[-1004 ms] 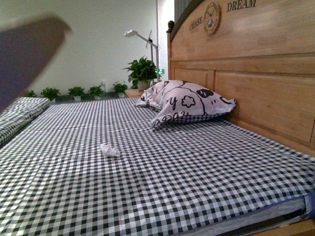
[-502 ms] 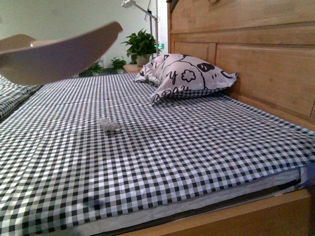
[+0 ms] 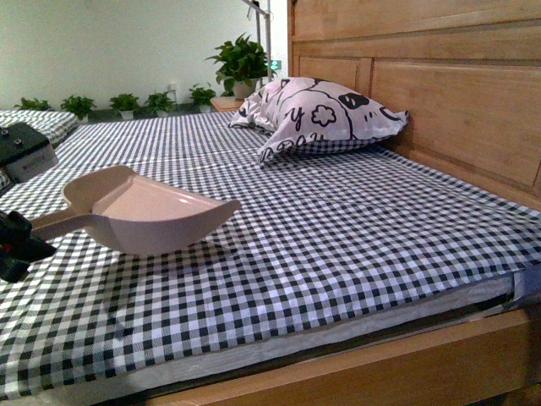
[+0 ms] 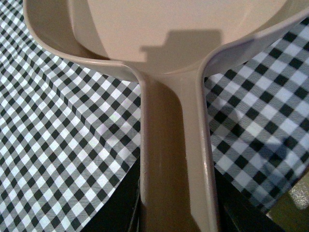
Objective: Clean up trash
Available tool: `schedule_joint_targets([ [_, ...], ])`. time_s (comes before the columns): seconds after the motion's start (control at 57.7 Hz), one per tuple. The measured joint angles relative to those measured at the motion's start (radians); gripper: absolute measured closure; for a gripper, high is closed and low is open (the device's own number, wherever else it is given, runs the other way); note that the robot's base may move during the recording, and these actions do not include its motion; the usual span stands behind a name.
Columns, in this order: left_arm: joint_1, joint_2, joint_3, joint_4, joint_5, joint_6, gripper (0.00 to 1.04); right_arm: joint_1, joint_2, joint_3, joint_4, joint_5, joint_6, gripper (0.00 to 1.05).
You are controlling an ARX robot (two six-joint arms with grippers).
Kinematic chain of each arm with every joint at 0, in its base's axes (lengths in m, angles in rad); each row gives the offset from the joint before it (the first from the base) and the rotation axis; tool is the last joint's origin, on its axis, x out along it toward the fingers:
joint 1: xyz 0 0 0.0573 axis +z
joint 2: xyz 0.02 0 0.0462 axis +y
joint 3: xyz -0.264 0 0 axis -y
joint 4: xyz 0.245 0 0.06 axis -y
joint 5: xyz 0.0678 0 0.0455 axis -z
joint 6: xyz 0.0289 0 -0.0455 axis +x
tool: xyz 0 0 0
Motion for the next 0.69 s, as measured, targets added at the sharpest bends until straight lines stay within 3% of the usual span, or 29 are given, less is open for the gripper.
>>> schedule_joint_targets([
  [0.693,0.056,0.184,0.261,-0.151,0.05,0.048,0.78,0.0,0.0,0.0,0.0,0.0,0.0,0.86],
])
